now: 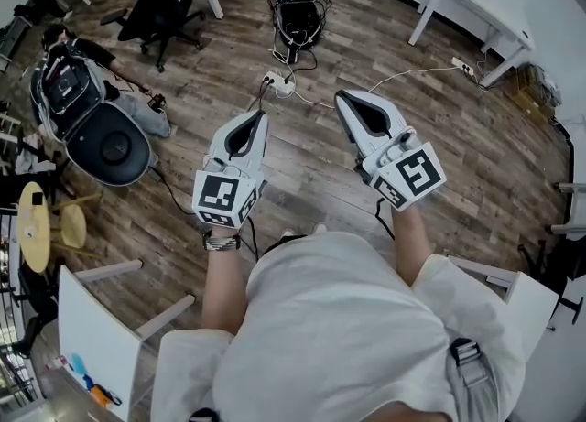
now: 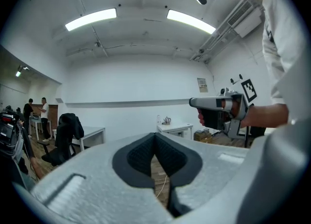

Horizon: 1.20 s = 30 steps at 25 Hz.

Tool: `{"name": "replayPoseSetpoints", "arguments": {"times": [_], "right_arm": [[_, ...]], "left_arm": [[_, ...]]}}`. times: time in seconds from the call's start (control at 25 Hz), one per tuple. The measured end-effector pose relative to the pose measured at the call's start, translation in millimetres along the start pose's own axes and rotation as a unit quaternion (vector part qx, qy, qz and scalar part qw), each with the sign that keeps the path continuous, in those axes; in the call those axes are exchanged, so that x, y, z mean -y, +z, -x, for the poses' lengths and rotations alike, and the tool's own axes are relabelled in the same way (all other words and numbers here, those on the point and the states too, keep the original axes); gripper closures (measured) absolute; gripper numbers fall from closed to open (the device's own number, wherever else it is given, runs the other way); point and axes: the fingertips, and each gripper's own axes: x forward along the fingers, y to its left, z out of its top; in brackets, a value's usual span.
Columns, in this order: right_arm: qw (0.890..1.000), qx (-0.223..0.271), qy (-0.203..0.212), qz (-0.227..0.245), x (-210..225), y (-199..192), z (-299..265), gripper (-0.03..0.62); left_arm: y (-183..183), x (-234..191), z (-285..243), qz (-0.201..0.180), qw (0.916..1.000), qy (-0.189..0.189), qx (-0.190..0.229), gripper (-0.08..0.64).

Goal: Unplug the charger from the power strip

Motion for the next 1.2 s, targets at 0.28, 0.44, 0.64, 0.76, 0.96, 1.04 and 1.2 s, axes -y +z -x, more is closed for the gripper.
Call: {"name": "replayPoseSetpoints", "arguments": {"times": [0.28, 0.44, 0.64, 0.76, 0.96, 1.04, 1.2], "right_arm": [[1.0, -0.007, 0.008, -0.011, 14, -11, 20, 0.591], [1.0, -0.01, 0.009, -0.015, 27, -16, 24, 0.591], [1.0, -0.014, 0.009, -0.014, 45, -21, 18, 0.591], [1.0, -0.017, 0.011, -0.013, 56, -23, 7, 0.591], [1.0, -0.021, 0.008, -0.012, 73, -34, -20, 0.591], [1.0, -0.02, 0.007, -0.015, 83, -39, -36, 0.591], [1.0, -0.017, 0.005, -0.008, 108, -43, -77, 0.591]], "left_arm": [[0, 17, -12, 0.022, 0.9997, 0.012, 0.007, 0.563], [-5, 5, -18, 0.077, 0.9934, 0.078, 0.034, 0.561], [-22, 2, -36, 0.065, 0.9945, 0.082, 0.008, 0.561], [-25, -6, -49, 0.05, 0.9954, 0.082, -0.003, 0.561], [-27, -30, -72, 0.045, 0.9962, 0.074, 0.006, 0.561], [-26, -43, -86, 0.037, 0.997, 0.068, 0.007, 0.561], [-28, -85, -119, 0.025, 0.9968, 0.075, -0.002, 0.561]]}}
